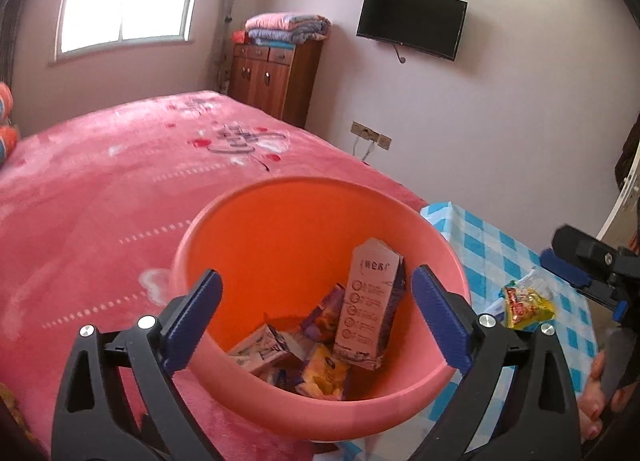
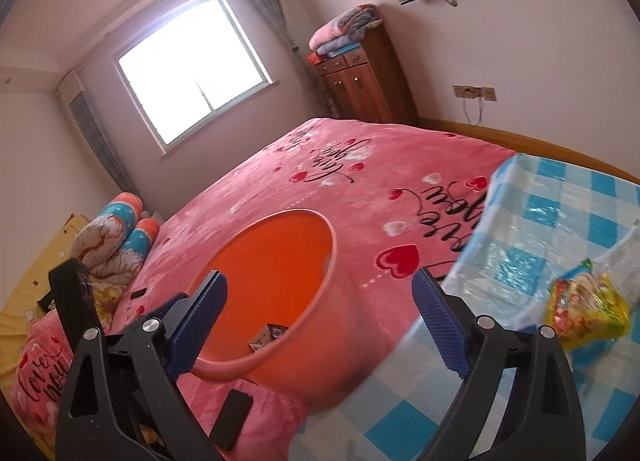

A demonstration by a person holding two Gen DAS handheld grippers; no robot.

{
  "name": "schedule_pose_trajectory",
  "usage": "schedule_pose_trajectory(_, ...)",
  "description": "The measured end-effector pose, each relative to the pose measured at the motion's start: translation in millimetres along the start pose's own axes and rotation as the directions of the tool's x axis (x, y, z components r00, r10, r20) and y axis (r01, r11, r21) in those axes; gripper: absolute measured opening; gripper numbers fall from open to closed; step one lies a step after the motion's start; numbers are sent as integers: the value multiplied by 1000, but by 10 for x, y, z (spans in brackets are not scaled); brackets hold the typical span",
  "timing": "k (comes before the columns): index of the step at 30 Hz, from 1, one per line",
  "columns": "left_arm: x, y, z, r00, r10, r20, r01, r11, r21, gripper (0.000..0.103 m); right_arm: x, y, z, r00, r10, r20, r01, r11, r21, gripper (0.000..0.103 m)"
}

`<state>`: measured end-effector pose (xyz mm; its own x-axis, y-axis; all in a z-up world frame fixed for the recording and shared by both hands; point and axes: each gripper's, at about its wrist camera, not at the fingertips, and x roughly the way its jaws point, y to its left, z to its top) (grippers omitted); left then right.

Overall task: Collect trash
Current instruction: 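Withdraw both open grippers from the bucket back over the table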

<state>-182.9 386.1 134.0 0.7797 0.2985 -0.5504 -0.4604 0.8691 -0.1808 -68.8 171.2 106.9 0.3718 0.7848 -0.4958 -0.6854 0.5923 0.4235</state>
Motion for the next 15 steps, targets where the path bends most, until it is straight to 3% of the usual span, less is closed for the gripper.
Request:
schedule_pose_trajectory(5,-163,-89,38,999,12,47,-14,999,42,96,-151,-122,-53,1000,-17,20,16,999,29,92)
schedule_pose_trajectory(15,-257,-161,36,999,6,53,-8,999,43,97,-446,-298,-195,996,-78,49,75,996,55,94)
